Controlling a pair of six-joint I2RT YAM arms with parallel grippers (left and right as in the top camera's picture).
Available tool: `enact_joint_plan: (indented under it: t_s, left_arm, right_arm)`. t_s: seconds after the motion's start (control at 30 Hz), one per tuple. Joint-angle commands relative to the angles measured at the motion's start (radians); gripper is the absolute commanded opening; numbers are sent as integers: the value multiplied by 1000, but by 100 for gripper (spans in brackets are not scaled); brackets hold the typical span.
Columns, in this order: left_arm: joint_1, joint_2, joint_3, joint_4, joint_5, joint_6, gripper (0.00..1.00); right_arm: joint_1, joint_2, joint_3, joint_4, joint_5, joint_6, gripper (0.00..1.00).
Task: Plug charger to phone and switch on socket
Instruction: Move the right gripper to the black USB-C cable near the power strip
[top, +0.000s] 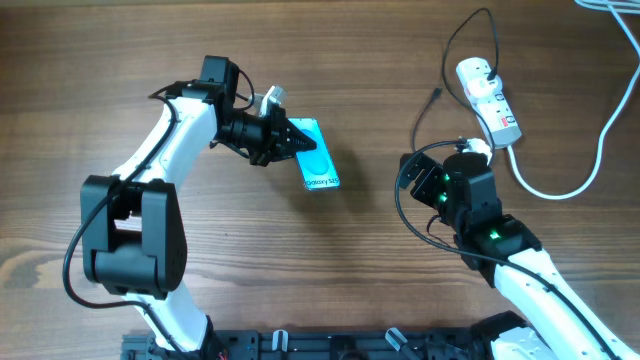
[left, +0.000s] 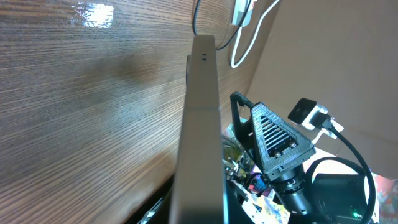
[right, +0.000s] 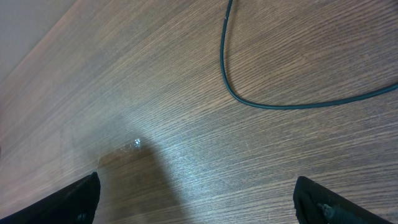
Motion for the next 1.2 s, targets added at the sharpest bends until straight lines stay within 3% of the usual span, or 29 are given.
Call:
enact_joint_plan:
  t_s: [0.0,1.17]
  left_arm:
    - [3,-3,0,2,46,19,4]
    - [3,-3,0,-9,61,13,4]
  right_arm:
    - [-2,-1,3,5,25,-14,100]
    - [-2,-1,63,-42,42,-65,99]
